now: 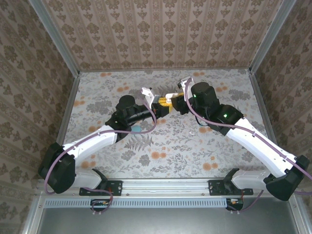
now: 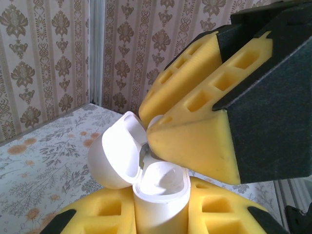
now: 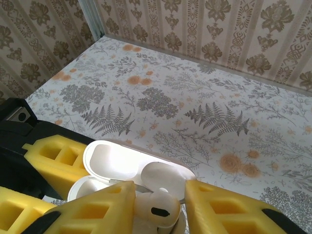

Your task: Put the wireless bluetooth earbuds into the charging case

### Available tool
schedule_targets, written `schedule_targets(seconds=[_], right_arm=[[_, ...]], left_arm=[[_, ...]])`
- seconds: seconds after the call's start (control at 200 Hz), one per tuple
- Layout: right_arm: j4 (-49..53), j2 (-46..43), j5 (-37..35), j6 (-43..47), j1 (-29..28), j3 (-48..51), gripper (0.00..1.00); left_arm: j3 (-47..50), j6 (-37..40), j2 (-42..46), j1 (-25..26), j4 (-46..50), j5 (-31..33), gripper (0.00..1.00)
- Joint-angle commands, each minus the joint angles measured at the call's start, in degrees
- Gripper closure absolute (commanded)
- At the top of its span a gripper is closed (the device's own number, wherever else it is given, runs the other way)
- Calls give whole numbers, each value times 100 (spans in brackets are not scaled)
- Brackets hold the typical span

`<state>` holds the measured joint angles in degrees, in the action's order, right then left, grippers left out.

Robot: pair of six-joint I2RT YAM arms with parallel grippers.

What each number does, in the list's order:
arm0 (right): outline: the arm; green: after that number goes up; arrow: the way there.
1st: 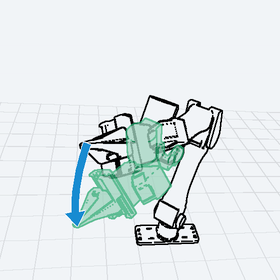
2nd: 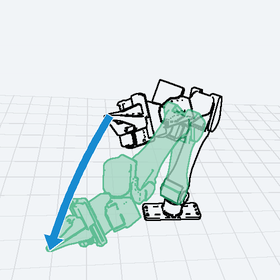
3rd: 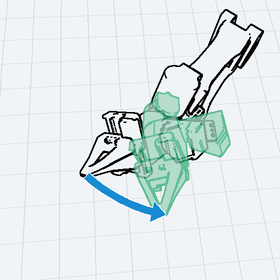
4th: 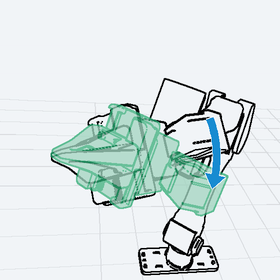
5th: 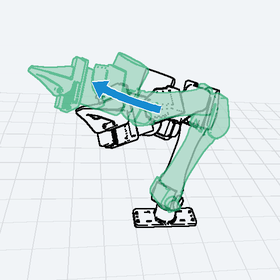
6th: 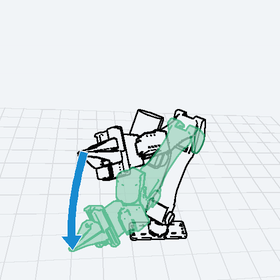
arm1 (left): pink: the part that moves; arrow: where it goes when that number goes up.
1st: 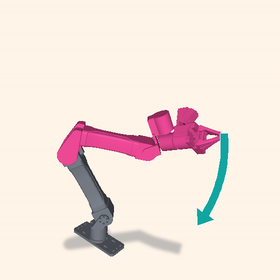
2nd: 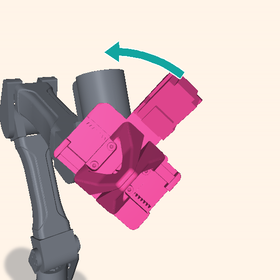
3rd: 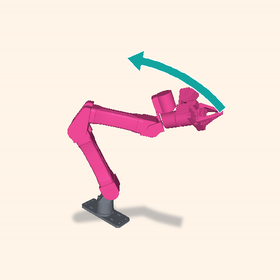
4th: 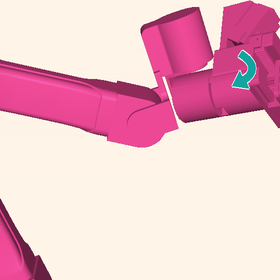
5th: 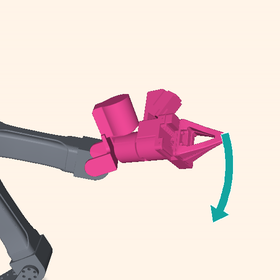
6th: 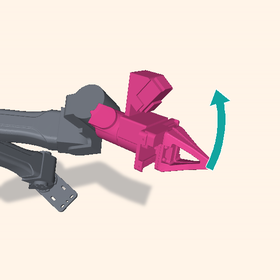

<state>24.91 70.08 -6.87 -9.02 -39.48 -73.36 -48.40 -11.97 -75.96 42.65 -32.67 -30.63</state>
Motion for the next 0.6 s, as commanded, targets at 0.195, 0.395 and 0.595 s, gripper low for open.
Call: schedule_targets(seconds=[0.195,0.395,0.595], right_arm=[[85,-247,831,-459,55,0,48],[-120,-544,1586,-1332,427,-29,35],[-363,-867,2151,-1974,828,32,34]], left_arm=[[-14,190,319,-47,-356,-29,79],[27,448,378,-47,-245,-116,79],[99,779,499,-51,-198,-154,79]])
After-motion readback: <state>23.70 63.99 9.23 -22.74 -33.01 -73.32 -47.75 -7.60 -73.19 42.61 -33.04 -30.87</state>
